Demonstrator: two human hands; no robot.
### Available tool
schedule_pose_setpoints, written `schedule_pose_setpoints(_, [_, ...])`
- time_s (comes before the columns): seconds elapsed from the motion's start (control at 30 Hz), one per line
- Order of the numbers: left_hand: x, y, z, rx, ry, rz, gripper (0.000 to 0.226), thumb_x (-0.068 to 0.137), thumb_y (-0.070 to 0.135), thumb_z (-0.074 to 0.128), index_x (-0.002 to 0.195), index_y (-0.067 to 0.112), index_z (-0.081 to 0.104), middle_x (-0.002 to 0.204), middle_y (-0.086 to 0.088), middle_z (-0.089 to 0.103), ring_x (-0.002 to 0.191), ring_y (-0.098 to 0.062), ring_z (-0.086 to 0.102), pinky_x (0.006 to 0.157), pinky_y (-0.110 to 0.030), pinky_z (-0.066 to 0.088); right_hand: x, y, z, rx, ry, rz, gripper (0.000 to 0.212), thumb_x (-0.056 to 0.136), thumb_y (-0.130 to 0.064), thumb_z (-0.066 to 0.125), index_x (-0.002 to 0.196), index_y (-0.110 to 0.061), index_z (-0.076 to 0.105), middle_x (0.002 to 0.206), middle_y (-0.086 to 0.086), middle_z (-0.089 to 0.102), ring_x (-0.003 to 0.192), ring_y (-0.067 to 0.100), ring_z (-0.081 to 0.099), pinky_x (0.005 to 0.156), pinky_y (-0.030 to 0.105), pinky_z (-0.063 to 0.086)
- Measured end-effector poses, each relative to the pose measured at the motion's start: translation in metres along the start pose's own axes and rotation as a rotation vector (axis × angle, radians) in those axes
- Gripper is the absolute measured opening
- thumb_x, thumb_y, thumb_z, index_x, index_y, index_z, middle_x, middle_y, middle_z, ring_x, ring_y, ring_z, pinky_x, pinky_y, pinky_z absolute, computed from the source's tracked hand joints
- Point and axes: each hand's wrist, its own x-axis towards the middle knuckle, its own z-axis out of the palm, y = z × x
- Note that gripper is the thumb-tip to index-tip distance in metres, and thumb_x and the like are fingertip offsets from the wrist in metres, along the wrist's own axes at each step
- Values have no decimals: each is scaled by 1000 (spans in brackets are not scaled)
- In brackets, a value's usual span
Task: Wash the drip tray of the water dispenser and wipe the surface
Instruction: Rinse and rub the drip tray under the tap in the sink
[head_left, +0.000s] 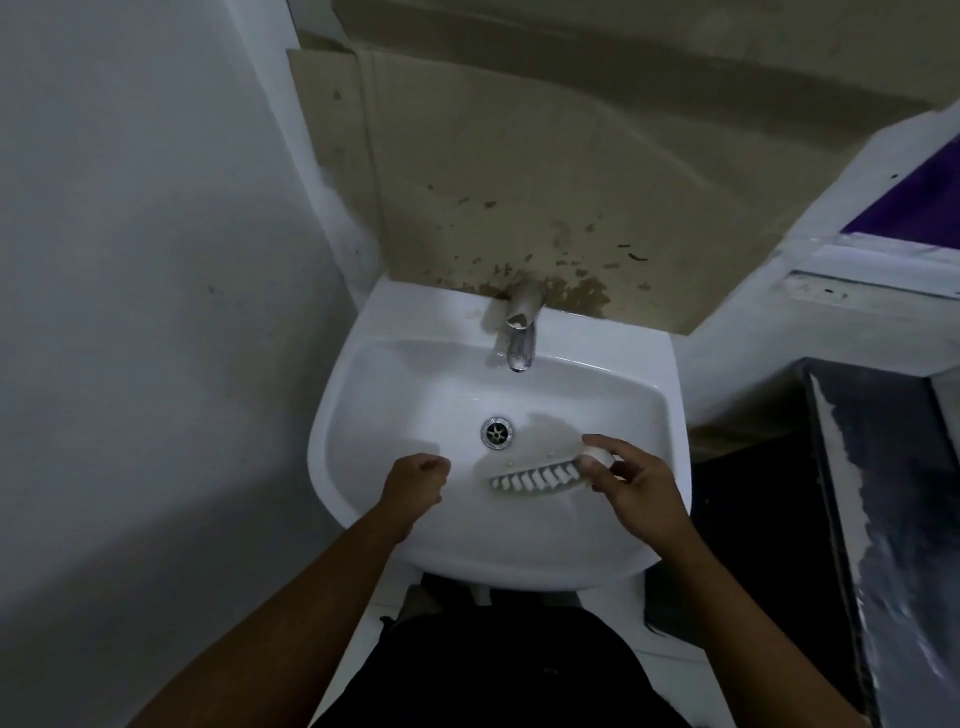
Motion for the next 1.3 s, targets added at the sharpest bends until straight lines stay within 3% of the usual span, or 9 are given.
schedule_pose_setpoints(0.1, [-1, 0, 5, -10, -1, -11, 10, 89, 19, 60, 91, 12, 67, 92, -12, 67, 85, -24, 63, 85, -42, 55, -1, 0, -3, -40, -28, -45, 28, 82, -23, 75, 110, -26, 72, 110, -1, 72, 84, 21, 70, 82, 32, 59])
schedule_pose_setpoints(0.23, [-4, 0, 11, -16, 11, -7, 8, 88, 18, 60, 84, 15, 66, 90, -11, 67, 85, -25, 62, 85, -43, 55, -5, -6, -7, -36, -51, -65, 26, 83, -15, 74, 108, -22, 72, 99, -6, 72, 76, 3, 66, 82, 28, 58])
schedule_pose_setpoints(0.37, [-5, 1, 17, -29, 18, -9, 15, 89, 16, 60, 75, 20, 64, 90, -12, 66, 85, -25, 62, 85, -43, 55, -9, -9, -13, -55, -99, -80, 25, 83, -15, 74, 107, -23, 72, 115, -12, 69, 102, 11, 66, 88, 24, 56])
schedule_pose_setpoints(0.57, [-7, 0, 23, -51, 34, -7, 8, 89, 17, 61, 86, 11, 66, 91, -14, 66, 84, -25, 62, 85, -43, 55, -12, -12, -19, -238, -126, -231, 23, 86, -18, 71, 109, -25, 70, 114, -11, 68, 107, -4, 59, 86, 12, 49])
schedule_pose_setpoints(0.67, [-8, -2, 27, -63, 40, -9, 10, 88, 17, 61, 79, 15, 66, 89, -14, 66, 83, -24, 61, 84, -43, 55, -11, -13, -20, -271, -132, -251, 22, 87, -20, 71, 108, -25, 70, 113, -13, 68, 108, -6, 58, 85, 15, 50])
schedule_pose_setpoints(0.87, [-8, -4, 31, -84, 30, -11, 8, 89, 16, 61, 92, 10, 65, 92, -14, 65, 85, -25, 61, 86, -42, 54, -12, -14, -18, -281, -130, -286, 22, 87, -23, 70, 109, -24, 70, 114, -15, 68, 108, 0, 60, 82, 19, 51])
schedule_pose_setpoints(1.1, [-10, -4, 35, -122, 18, -18, 5, 89, 14, 62, 87, 12, 65, 92, -14, 65, 86, -25, 60, 85, -40, 54, -11, -14, -18, -201, -104, -172, 23, 84, -25, 74, 106, -31, 71, 112, -18, 68, 104, 2, 62, 82, 18, 52])
schedule_pose_setpoints(1.23, [-8, -7, 33, -127, 17, -30, 5, 88, 19, 64, 86, 14, 64, 95, -13, 65, 90, -25, 62, 87, -41, 54, -5, -17, -19, 18, 8, 28, 18, 84, -21, 73, 100, -30, 72, 103, -3, 73, 86, 16, 68, 73, 20, 56])
schedule_pose_setpoints(1.3, [-6, -6, 33, -174, 2, -52, 12, 88, 25, 65, 90, 13, 63, 97, -12, 64, 93, -24, 62, 83, -39, 55, -2, -15, -19, 110, 54, 121, 16, 85, -23, 73, 99, -31, 72, 105, -2, 72, 89, 16, 70, 79, 30, 59])
